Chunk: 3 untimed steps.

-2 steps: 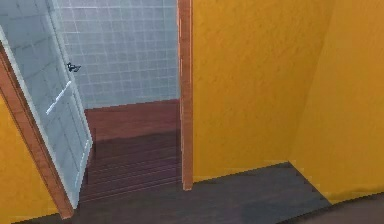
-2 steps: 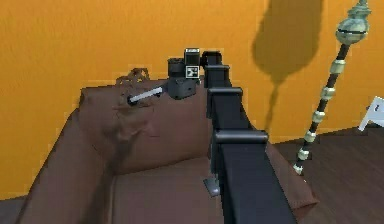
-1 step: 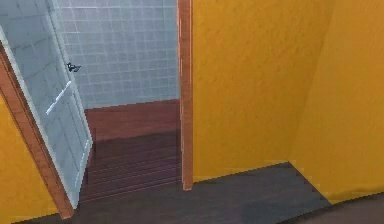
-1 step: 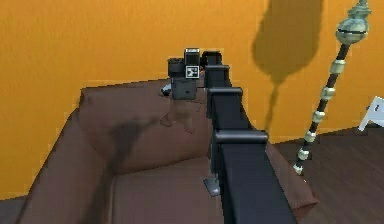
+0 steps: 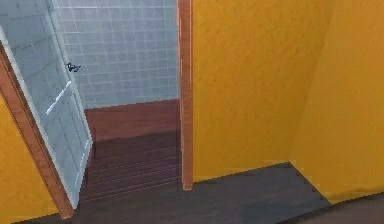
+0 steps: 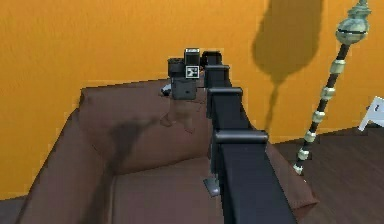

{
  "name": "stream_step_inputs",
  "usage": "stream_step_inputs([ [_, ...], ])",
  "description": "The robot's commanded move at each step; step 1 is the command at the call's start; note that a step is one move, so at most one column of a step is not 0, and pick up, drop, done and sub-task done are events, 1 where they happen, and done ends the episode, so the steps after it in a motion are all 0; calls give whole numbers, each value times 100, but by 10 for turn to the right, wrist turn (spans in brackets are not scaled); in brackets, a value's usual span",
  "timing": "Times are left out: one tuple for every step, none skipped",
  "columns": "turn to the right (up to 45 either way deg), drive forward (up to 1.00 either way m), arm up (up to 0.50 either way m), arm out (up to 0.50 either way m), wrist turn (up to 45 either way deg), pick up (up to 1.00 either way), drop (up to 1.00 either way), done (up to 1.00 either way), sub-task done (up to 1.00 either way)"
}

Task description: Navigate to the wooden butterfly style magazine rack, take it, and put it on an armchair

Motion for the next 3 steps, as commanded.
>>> stream_step_inputs([
  [0, 0, -50, 0, 0, 0, 0, 0, 0],
  [0, 0, 0, 0, 0, 0, 100, 0, 0],
  [0, 0, 0, -10, 0, 0, 0, 0, 0],
])
